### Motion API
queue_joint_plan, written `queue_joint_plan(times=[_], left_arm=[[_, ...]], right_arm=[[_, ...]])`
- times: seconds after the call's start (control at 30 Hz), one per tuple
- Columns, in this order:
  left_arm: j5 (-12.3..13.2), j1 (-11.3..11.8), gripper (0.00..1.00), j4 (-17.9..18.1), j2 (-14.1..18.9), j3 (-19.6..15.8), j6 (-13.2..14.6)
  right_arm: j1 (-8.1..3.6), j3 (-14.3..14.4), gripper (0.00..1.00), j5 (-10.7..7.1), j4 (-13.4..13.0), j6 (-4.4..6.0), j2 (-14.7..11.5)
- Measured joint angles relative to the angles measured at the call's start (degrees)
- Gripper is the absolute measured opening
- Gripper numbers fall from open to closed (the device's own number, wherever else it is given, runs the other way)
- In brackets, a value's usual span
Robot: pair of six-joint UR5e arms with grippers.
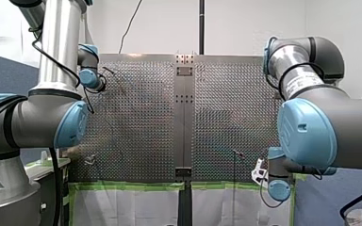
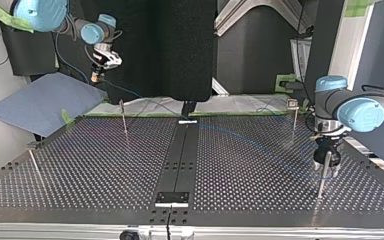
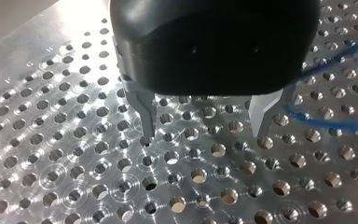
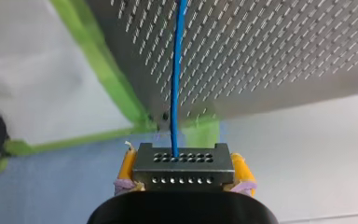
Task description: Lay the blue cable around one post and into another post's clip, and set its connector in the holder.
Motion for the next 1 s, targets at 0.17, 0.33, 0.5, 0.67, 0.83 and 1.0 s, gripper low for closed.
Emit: queue_joint_plan(times=[0.17,0.33,0.5,0.67,0.83,1.0], left_arm=[[0.03,0.0,1.0,0.19,0.0,0.0,-0.17],[-0.01,-0.01,1.0,0.24,0.0,0.0,-0.27],[-0.09,-0.02,1.0,0.24,0.0,0.0,-0.28],[-0.2,0.02,1.0,0.24,0.0,0.0,-0.26],[-0.2,0.01,1.0,0.24,0.0,0.0,-0.28],[-0.14,-0.02,1.0,0.2,0.0,0.0,-0.29]], right_arm=[[-3.16,-3.16,0.25,0.34,0.74,-1.23,2.31],[-5.95,-5.93,0.25,0.29,-0.1,-1.68,2.72],[-8.34,-7.57,0.25,-0.02,-1.0,-1.07,3.49],[-8.79,-7.8,0.25,-0.73,-3.14,0.62,6.11],[-8.74,-7.82,0.25,-0.76,-4.13,0.4,8.61],[-8.39,-7.86,0.25,-1.34,-4.54,-1.76,9.47]])
